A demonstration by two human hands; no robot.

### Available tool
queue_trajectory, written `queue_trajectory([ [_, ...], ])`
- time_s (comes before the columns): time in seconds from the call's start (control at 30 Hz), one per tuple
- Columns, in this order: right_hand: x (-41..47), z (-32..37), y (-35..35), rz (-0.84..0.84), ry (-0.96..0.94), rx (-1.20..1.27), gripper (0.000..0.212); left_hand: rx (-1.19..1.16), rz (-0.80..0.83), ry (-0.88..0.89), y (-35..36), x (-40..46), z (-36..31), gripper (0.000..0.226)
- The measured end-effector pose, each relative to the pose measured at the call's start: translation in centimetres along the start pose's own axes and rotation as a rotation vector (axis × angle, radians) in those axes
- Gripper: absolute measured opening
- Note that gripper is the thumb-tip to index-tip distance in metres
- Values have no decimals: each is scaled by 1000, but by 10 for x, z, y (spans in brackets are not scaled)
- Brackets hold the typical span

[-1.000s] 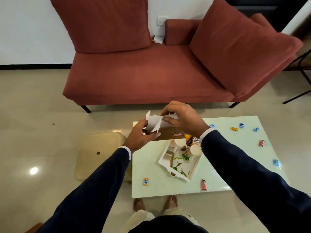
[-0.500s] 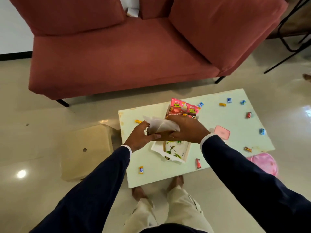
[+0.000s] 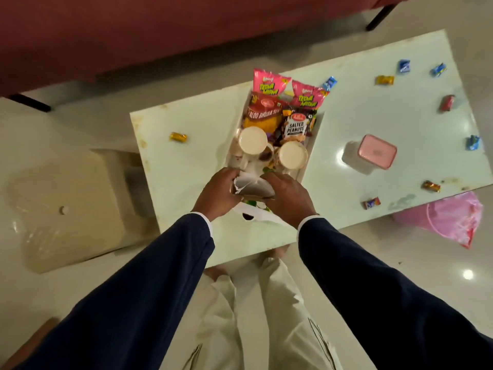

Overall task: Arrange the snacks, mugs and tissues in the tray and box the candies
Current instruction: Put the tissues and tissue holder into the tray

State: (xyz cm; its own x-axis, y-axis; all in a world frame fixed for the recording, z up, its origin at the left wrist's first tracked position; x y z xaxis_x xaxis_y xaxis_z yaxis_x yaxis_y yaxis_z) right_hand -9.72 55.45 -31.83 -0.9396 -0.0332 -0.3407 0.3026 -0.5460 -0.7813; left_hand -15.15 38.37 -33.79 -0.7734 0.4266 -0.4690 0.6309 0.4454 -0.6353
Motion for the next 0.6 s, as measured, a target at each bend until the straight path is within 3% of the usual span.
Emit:
queue_trajectory([
  [0.2, 12, -34, 45, -15, 35, 11, 39, -123, -38, -6, 36, 14, 19, 48],
  [0.37, 22, -33, 49, -64, -15, 40, 33, -104, -90, 25, 33, 24, 18, 33],
  [0.6, 22, -34, 39, 0, -29, 21, 52, -27, -72, 21, 28, 24, 13, 38],
])
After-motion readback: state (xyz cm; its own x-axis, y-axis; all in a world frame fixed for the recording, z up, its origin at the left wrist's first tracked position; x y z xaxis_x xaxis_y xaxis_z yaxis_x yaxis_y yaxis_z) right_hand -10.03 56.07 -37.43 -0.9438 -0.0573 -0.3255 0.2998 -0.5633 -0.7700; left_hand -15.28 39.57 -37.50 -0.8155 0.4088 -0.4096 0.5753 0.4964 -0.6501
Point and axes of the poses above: each hand's wrist, its own x-axis towards the middle knuckle, its own y-axis out of the palm, z = x × y, the point moved 5 cm from there along x, towards the middle knuckle, and after that the axes turned 4 degrees about x, right-handed, at the moved point
